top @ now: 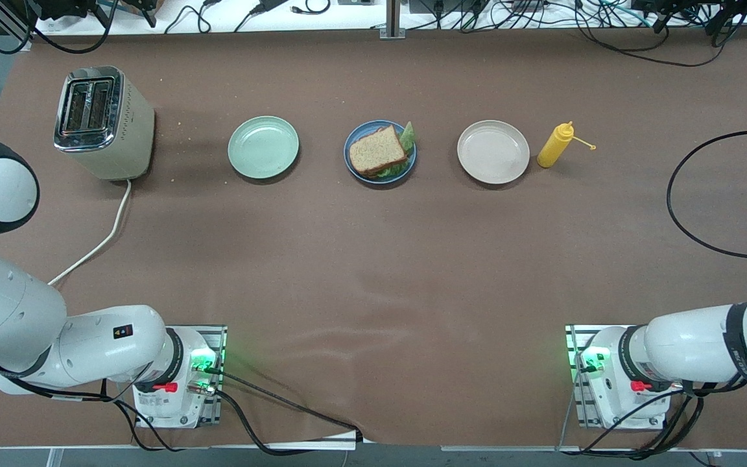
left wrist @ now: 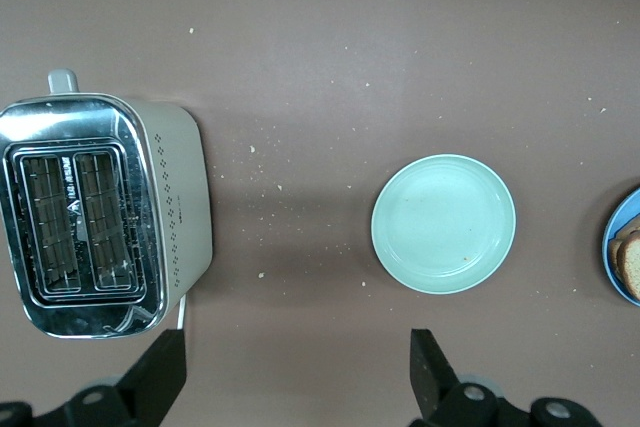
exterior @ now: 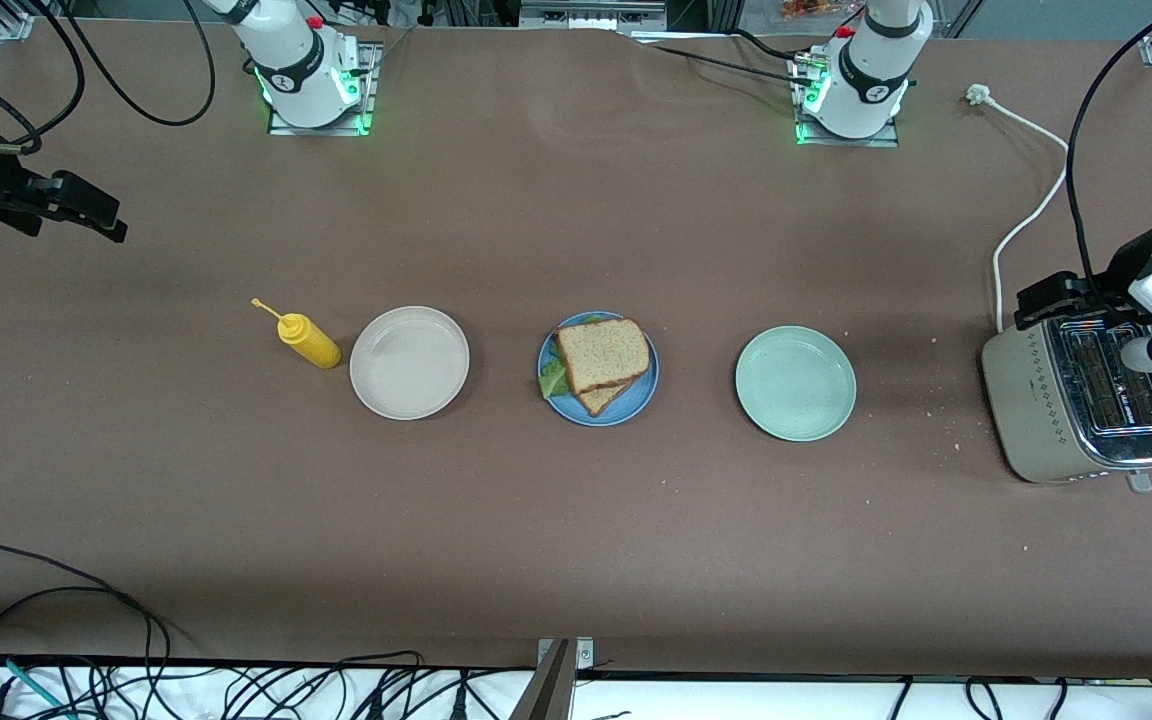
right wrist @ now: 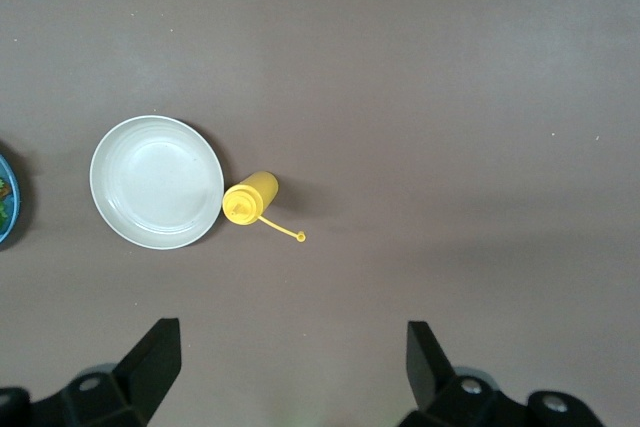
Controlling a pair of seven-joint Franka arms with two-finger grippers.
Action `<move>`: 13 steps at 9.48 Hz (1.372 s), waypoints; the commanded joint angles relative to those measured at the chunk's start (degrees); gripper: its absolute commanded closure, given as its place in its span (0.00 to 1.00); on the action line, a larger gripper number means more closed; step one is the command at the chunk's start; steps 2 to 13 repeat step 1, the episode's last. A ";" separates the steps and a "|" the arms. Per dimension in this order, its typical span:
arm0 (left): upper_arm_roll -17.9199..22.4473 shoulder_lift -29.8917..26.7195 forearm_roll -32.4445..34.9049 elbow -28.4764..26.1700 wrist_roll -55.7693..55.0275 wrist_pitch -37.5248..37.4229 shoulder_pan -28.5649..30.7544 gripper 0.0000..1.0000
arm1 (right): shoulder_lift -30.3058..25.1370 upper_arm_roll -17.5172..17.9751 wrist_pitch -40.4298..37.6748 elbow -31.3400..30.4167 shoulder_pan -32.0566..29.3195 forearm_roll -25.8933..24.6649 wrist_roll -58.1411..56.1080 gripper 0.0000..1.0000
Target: Make sandwich in blue plate with both arms
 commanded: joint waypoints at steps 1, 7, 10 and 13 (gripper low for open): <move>-0.47 -0.06 -0.91 0.15 1.52 -0.29 1.30 0.01 | -0.21 0.25 -0.26 0.71 0.08 -0.38 1.04 0.00; -0.47 -0.06 -0.91 0.15 1.52 -0.29 1.30 0.01 | -0.21 0.25 -0.26 0.71 0.08 -0.38 1.04 0.00; -0.47 -0.06 -0.91 0.15 1.52 -0.29 1.30 0.01 | -0.21 0.25 -0.26 0.71 0.08 -0.38 1.04 0.00; -0.47 -0.06 -0.91 0.15 1.52 -0.29 1.30 0.01 | -0.21 0.25 -0.26 0.71 0.08 -0.38 1.04 0.00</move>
